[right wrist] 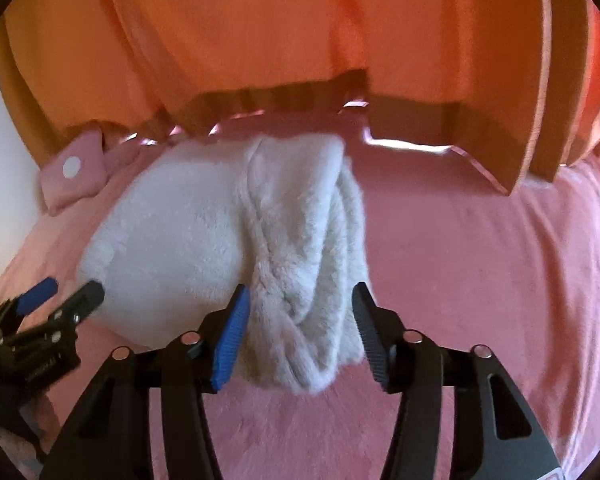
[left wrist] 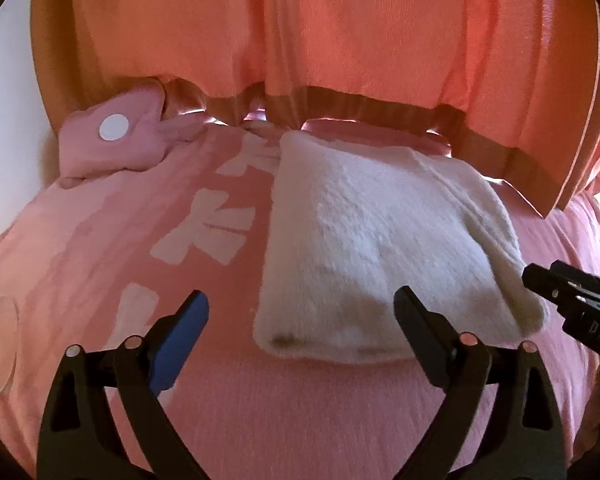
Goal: Fold small clothes
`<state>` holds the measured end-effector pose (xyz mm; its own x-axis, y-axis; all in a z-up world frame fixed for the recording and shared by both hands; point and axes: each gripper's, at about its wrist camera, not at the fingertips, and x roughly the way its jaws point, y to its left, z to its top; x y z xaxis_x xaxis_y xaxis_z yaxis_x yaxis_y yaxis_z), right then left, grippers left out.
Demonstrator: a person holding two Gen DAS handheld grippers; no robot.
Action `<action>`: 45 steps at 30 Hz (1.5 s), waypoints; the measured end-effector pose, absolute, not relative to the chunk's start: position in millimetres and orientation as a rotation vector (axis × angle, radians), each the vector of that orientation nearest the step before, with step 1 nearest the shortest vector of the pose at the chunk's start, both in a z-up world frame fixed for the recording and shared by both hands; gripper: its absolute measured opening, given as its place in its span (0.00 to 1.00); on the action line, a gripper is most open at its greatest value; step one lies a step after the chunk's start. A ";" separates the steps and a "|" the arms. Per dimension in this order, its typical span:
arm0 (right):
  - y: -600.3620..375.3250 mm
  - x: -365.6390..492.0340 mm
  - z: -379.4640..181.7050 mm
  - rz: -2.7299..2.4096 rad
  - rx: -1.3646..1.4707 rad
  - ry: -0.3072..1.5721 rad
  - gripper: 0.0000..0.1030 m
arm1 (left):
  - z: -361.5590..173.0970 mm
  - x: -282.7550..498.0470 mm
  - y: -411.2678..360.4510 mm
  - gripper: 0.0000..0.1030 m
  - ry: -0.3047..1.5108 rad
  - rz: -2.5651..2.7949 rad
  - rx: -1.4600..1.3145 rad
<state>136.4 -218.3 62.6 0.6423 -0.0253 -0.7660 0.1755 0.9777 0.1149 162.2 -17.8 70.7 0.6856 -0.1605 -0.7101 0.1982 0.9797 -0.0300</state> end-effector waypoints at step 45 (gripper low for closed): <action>-172.3 32.5 -3.9 -0.210 0.132 0.900 0.84 | 8.7 68.3 -8.8 0.88 0.868 -0.071 0.094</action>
